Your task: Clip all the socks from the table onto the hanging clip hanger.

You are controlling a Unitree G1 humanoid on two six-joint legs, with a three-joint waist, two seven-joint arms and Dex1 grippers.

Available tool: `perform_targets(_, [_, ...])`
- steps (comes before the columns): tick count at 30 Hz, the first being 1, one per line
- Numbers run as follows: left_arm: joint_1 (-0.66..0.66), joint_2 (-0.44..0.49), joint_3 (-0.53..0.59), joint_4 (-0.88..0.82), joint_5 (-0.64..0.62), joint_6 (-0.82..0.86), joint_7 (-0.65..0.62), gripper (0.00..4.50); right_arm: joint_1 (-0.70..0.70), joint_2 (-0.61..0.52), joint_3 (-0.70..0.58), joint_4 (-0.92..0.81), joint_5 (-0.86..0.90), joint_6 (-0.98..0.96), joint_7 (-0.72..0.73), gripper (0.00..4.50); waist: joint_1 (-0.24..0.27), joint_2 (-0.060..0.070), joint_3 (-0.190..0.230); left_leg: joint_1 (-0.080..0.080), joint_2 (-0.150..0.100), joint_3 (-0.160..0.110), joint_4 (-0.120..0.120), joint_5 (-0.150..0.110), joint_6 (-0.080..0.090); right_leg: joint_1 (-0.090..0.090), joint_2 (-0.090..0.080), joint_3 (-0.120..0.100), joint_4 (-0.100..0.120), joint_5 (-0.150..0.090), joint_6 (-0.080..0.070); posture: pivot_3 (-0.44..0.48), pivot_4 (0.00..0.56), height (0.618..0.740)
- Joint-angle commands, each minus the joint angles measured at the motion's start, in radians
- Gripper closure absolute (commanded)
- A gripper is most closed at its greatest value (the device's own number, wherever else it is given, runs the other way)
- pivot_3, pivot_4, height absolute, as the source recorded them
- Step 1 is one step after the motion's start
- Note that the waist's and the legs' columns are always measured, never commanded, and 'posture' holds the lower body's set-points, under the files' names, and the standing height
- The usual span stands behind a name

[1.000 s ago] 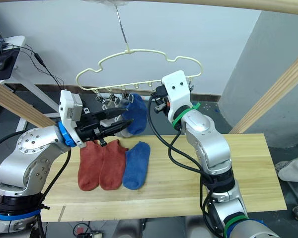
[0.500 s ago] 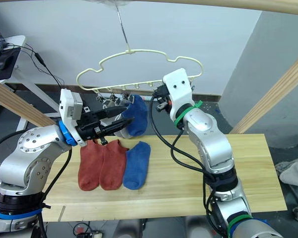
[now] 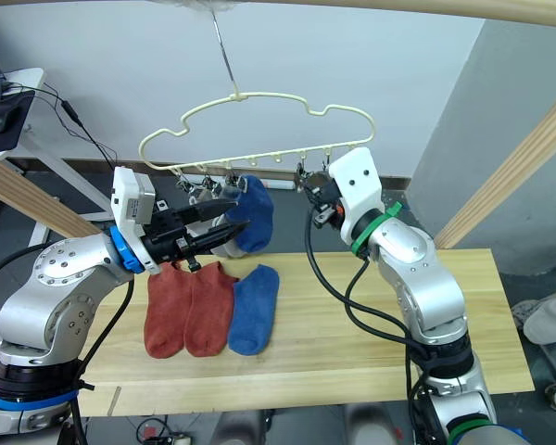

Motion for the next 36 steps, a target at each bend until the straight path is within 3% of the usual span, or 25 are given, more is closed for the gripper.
perform_targets(1, [0.005, 0.012, 0.013, -0.041, -0.003, -0.006, 0.002, 2.46, 0.011, -0.001, -0.014, -0.074, 0.005, -0.010, -0.019, 3.06, 0.000, 0.000, 0.000, 0.000, 0.000, 0.000, 0.000, 0.000, 0.000, 0.000, 0.000, 0.000, 0.000, 0.000, 0.000, -0.019, 0.308, 0.735])
perform_targets(10, [0.006, 0.015, 0.013, -0.040, 0.001, -0.007, 0.002, 2.46, 0.039, 0.087, 0.025, -0.104, 0.001, 0.037, -0.115, 3.06, 0.000, 0.000, 0.000, 0.000, 0.000, 0.000, 0.000, 0.000, 0.000, 0.000, 0.000, 0.000, 0.000, 0.000, 0.000, -0.016, 0.314, 0.735])
perform_targets(22, [0.005, 0.015, 0.009, -0.033, 0.007, -0.014, 0.001, 2.46, 0.046, 0.128, 0.030, -0.113, 0.019, 0.060, -0.136, 3.06, 0.000, 0.000, 0.000, 0.000, 0.000, 0.000, 0.000, 0.000, 0.000, 0.000, 0.000, 0.000, 0.000, 0.000, 0.000, -0.016, 0.314, 0.735])
perform_targets(25, [0.005, 0.015, 0.009, -0.032, 0.009, -0.015, 0.000, 2.46, 0.047, 0.135, 0.027, -0.114, 0.020, 0.058, -0.145, 2.44, 0.000, 0.000, 0.000, 0.000, 0.000, 0.000, 0.000, 0.000, 0.000, 0.000, 0.000, 0.000, 0.000, 0.000, 0.000, -0.016, 0.314, 0.735])
perform_targets(28, [0.005, 0.016, 0.010, -0.031, 0.011, -0.016, -0.002, 2.46, 0.041, 0.124, 0.040, -0.109, 0.006, 0.063, -0.147, 1.44, 0.000, 0.000, 0.000, 0.000, 0.000, 0.000, 0.000, 0.000, 0.000, 0.000, 0.000, 0.000, 0.000, 0.000, 0.000, -0.015, 0.314, 0.735])
perform_targets(36, [-0.001, 0.016, 0.011, -0.027, 0.017, -0.016, -0.005, 2.46, 0.023, 0.141, 0.054, -0.095, 0.011, 0.068, -0.160, 1.44, 0.000, 0.000, 0.000, 0.000, 0.000, 0.000, 0.000, 0.000, 0.000, 0.000, 0.000, 0.000, 0.000, 0.000, 0.000, -0.018, 0.313, 0.735])
